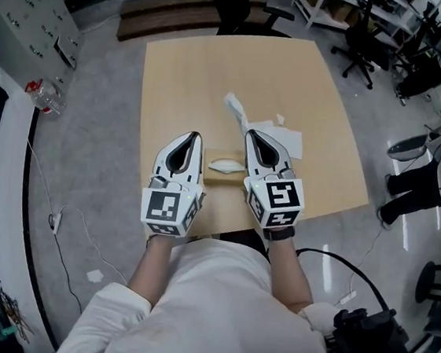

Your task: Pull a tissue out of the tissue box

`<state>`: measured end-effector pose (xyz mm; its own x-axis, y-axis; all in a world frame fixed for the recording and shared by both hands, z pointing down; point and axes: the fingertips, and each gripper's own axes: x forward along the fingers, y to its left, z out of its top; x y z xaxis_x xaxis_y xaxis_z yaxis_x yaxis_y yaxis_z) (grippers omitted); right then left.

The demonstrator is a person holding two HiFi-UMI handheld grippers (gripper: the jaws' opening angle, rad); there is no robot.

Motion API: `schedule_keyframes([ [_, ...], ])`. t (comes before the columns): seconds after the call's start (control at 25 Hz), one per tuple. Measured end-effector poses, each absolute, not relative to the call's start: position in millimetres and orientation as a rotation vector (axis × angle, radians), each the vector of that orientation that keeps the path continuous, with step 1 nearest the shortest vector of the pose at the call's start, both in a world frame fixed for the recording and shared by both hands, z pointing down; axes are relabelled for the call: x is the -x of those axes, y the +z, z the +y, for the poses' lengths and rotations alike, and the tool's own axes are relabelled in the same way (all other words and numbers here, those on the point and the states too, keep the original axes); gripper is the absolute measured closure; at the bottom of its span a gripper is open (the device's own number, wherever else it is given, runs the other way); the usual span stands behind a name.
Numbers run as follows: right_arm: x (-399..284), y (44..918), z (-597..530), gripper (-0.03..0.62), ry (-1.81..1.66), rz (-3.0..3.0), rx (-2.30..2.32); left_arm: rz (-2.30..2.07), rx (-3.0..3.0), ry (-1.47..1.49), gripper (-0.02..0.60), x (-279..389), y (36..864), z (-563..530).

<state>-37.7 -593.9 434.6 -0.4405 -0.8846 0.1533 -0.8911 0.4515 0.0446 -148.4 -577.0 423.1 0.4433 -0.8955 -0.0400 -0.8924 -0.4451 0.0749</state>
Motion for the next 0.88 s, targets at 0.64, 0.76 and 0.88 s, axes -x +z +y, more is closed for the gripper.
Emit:
schedule_keyframes([
  [0.64,32,412,-592,0.591,-0.041,-2.555,-1.662,-1.647,-2.668,-0.141,0.58,143,409,-583],
  [0.76,31,413,-592,0.591,-0.047,-2.557,-1.661,-1.642,-2.67,-0.134,0.58,140,412,-583],
  [0.88,33,412,-592,0.591,-0.048,-2.561,-1.654,-1.63,-2.669,-0.143,0.58,139,412,-582],
])
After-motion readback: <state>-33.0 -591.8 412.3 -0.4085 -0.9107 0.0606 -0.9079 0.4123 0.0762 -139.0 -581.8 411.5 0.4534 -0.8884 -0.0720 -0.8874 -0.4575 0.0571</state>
